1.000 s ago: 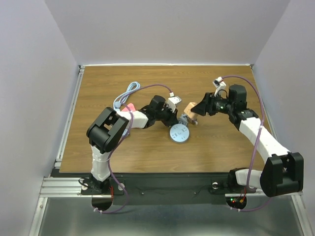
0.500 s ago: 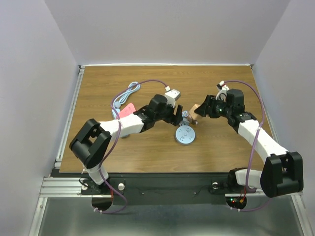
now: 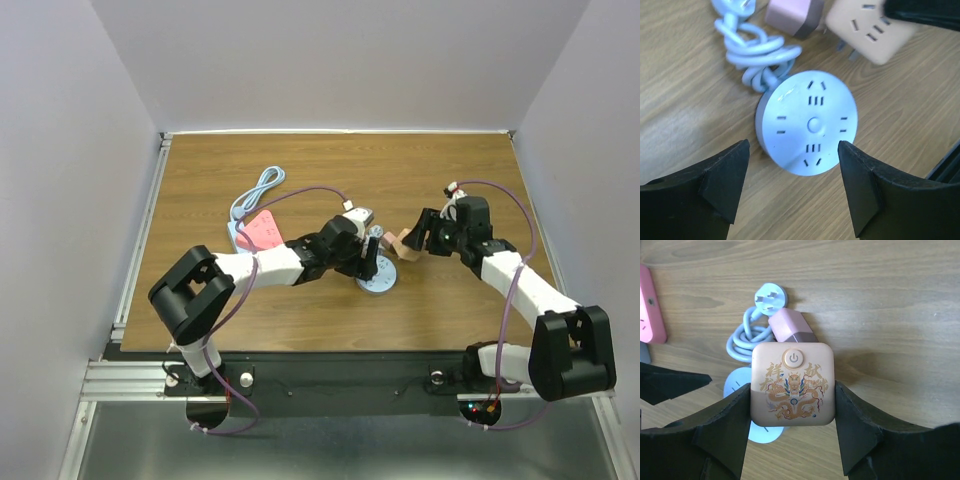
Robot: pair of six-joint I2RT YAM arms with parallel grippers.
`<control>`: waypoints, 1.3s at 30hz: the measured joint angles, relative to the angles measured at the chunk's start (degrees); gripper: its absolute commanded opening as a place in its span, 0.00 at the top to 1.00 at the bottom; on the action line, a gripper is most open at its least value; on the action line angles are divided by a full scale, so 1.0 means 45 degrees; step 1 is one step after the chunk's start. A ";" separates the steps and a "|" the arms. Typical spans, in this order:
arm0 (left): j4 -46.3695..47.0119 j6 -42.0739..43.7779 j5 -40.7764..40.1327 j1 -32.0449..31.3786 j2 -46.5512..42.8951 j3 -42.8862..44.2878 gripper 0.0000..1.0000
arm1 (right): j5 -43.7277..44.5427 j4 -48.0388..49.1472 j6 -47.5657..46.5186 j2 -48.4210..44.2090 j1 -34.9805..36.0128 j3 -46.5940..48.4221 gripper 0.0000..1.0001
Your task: Insert the plug
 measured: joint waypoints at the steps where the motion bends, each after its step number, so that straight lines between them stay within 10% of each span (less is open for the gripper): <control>1: -0.0049 -0.0165 -0.0063 -0.0005 0.0000 -0.0092 0.17 | 0.0019 -0.0010 0.0000 0.0000 0.0000 -0.0087 1.00; 25: -0.0593 -0.2001 -0.0651 -0.0389 0.0325 -0.1015 0.17 | 0.0471 0.0277 0.0389 0.0024 0.1112 -0.1166 1.00; 39: -0.0899 -0.1933 -0.1700 0.2293 -0.0588 -0.1749 0.17 | -0.0126 0.1141 0.1010 0.0850 0.3313 -0.1098 0.99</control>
